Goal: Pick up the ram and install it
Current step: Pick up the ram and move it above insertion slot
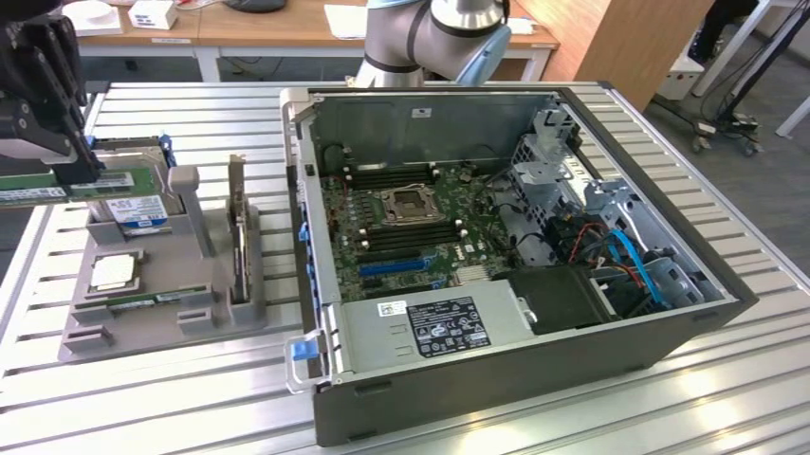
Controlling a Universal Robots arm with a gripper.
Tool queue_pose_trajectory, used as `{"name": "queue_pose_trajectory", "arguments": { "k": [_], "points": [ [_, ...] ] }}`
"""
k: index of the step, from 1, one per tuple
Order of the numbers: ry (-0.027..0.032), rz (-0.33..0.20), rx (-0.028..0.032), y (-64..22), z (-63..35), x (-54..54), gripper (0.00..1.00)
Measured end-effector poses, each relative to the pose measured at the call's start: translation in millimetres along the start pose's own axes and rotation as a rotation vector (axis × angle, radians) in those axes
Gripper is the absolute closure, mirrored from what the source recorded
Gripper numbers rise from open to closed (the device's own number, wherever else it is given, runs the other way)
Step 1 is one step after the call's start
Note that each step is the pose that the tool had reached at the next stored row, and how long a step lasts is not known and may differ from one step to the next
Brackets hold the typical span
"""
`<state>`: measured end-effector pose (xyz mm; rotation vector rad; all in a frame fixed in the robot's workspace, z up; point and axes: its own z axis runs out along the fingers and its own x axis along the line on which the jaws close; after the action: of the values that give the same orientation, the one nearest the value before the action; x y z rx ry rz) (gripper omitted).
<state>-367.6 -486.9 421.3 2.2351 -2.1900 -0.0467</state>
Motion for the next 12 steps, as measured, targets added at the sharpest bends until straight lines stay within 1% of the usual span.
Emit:
{"name": "queue_pose_trajectory", "arguments": {
  "k": [7, 12],
  "points": [
    [0.0, 0.0, -0.0005, -11.6, -0.4, 0.2, 0.89],
    [-0.0001, 0.0, -0.0011, -26.0, -0.7, 0.5, 0.89]
  ]
}}
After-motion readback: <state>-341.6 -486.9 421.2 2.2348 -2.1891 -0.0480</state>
